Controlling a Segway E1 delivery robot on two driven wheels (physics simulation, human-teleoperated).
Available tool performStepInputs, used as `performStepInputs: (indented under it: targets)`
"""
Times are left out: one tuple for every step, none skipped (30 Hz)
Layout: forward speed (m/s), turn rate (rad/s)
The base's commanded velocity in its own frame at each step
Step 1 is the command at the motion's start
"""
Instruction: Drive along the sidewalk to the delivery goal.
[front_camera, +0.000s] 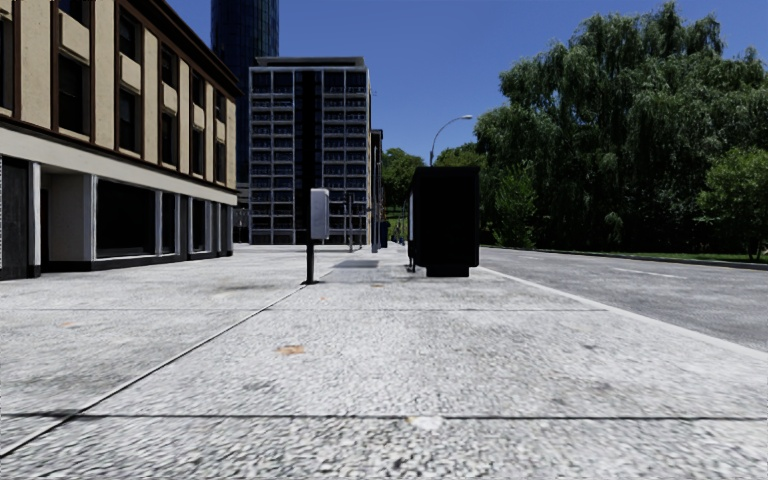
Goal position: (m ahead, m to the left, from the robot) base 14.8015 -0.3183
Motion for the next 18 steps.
performStepInputs:
  targets:
    - [2.00,0.00]
    - [2.00,0.00]
    - [2.00,0.00]
    - [2.00,0.00]
    - [2.00,0.00]
    - [2.00,0.00]
    - [2.00,0.00]
    - [2.00,0.00]
    - [2.00,0.00]
    - [2.00,0.00]
    - [2.00,0.00]
    - [2.00,0.00]
    - [2.00,0.00]
    - [2.00,0.00]
    - [2.00,0.00]
    - [2.00,0.00]
    - [2.00,0.00]
    - [2.00,0.00]
